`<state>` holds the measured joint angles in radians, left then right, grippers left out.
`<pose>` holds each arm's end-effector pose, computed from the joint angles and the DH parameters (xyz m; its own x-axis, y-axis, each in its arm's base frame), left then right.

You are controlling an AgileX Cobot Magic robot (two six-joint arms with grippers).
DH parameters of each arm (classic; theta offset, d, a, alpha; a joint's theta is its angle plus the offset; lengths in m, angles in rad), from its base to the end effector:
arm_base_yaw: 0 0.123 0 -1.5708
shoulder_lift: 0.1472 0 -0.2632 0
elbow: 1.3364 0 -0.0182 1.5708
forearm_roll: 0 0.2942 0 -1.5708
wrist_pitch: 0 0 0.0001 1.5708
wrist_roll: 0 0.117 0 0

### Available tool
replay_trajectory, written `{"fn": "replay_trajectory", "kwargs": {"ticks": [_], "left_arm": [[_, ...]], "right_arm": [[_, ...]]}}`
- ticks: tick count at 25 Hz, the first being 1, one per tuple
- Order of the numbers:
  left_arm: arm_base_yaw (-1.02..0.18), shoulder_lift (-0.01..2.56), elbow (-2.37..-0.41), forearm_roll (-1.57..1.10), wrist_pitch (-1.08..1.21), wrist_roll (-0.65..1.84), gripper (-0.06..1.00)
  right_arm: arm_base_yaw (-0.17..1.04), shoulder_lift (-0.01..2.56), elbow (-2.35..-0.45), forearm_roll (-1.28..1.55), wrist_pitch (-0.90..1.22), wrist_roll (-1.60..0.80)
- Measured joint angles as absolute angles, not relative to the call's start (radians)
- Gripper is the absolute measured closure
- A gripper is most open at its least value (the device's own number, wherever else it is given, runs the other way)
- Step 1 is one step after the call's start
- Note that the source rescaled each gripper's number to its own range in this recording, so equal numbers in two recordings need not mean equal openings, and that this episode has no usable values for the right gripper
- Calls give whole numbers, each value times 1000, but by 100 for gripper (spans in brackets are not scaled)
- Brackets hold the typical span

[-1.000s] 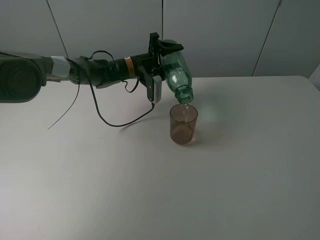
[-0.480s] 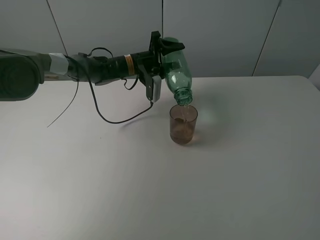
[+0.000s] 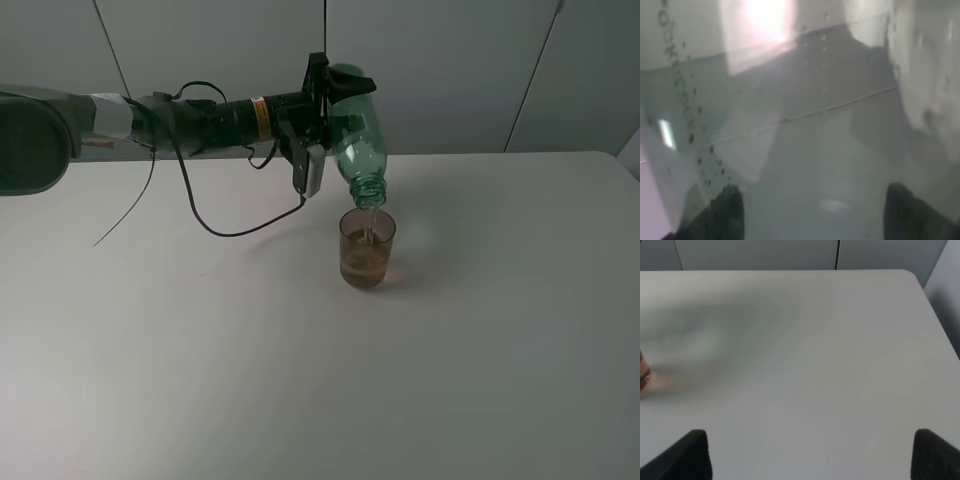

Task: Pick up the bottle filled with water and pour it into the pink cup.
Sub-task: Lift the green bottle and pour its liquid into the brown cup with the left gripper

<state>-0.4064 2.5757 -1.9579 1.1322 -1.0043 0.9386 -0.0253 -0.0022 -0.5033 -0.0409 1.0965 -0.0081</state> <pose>0.4964 -0.3109 0.1011 0.9209 0.2892 0.2615 -0.2609 -0.0413 0.9645 0.0757 -0.0062 0.2840 -0.4837 -0.0145 -0.8751 0.0442 0.9982 -0.0410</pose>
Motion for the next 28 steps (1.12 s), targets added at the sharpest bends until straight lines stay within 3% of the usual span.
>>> {"fn": "replay_trajectory", "kwargs": {"ticks": [28], "left_arm": [[-411, 2506, -1958, 1275, -956, 997, 94]], "right_arm": [[-25, -2, -503, -41, 1096, -8]]}}
